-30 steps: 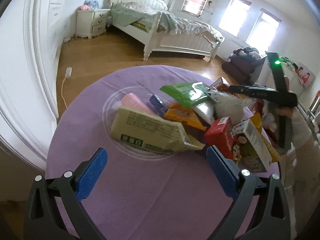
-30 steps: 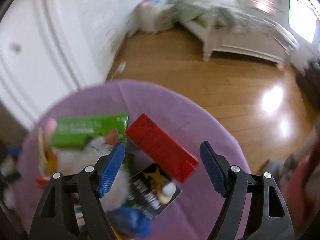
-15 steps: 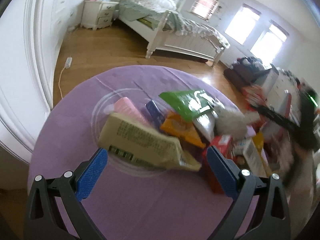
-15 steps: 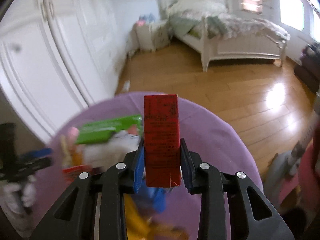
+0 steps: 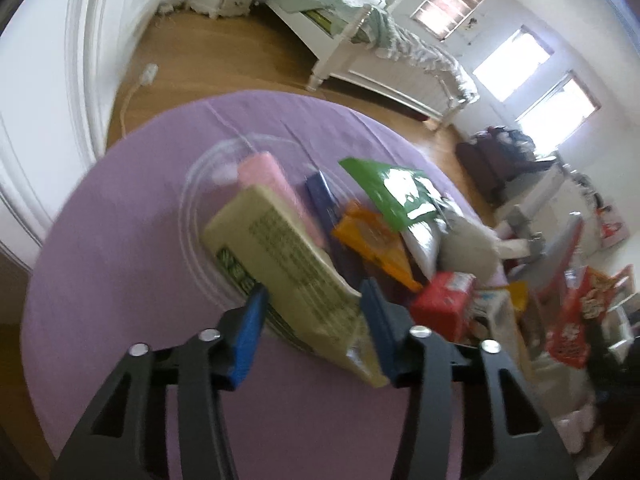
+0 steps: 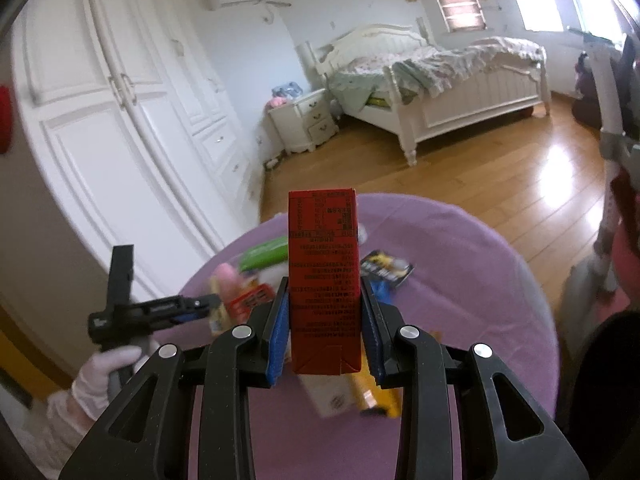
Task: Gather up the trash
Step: 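Grasp the red box with the right tool and lift it, then grasp the beige wrapper with the left tool while the right tool carries the red box to the black bin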
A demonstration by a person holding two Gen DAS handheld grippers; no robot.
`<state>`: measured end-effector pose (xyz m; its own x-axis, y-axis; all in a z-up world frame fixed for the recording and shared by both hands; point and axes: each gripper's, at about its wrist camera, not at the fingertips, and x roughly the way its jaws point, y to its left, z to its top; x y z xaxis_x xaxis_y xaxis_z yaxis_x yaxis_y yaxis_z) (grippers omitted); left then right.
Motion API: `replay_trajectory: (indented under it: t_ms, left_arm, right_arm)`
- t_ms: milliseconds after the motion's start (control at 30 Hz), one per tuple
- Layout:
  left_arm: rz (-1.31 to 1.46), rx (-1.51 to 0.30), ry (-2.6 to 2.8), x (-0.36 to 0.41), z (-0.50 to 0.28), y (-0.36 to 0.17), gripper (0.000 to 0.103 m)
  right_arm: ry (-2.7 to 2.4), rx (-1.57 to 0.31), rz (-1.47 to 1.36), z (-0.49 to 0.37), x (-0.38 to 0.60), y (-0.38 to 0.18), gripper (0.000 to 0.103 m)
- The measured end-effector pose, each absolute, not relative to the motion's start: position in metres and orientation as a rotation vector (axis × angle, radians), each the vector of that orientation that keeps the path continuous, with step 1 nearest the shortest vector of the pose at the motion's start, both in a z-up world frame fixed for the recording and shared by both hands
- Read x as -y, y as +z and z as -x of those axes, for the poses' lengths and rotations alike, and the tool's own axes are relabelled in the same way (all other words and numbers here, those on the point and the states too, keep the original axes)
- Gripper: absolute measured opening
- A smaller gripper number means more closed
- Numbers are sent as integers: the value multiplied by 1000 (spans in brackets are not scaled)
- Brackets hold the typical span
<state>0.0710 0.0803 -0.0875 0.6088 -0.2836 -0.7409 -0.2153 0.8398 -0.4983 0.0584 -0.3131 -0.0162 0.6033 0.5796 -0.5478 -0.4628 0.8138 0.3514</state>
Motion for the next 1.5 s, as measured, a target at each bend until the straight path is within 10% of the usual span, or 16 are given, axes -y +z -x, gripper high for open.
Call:
replay_trajectory:
  t_ms: [300,367,633,767,867,967,1300,1500]
  left_arm:
    - [470,-924,-97,-67,-38,-78,25]
    - [452,-918,-113,-63,-31,-74,0]
    - [347,-873,-153,-37,-12,-44,1]
    - [350,-940,15,-40,-26,-60,15]
    - [364,-922,47,-41,-32,-66,82]
    - [301,-901,84,-34,-42,-71,90]
    - [302,-889,71,-46,-51,-88,28]
    - [298,-775,-89,-12,-28,-39,28]
  right_arm:
    - [651,-697,-176,-27,296,-15,32]
    - [649,-687,-180,-19,297,-13,32]
    - [633,-635,-217,5,317,2,32]
    - [629,-632,-237,11,330,1,32]
    - [634,-641,-242,16,335,-3,33]
    - [635,-654,-251,16,336,-6,33]
    - [613,-678,-279,16,349,-24,33]
    - [578,-648,-314,11,364,-27,33]
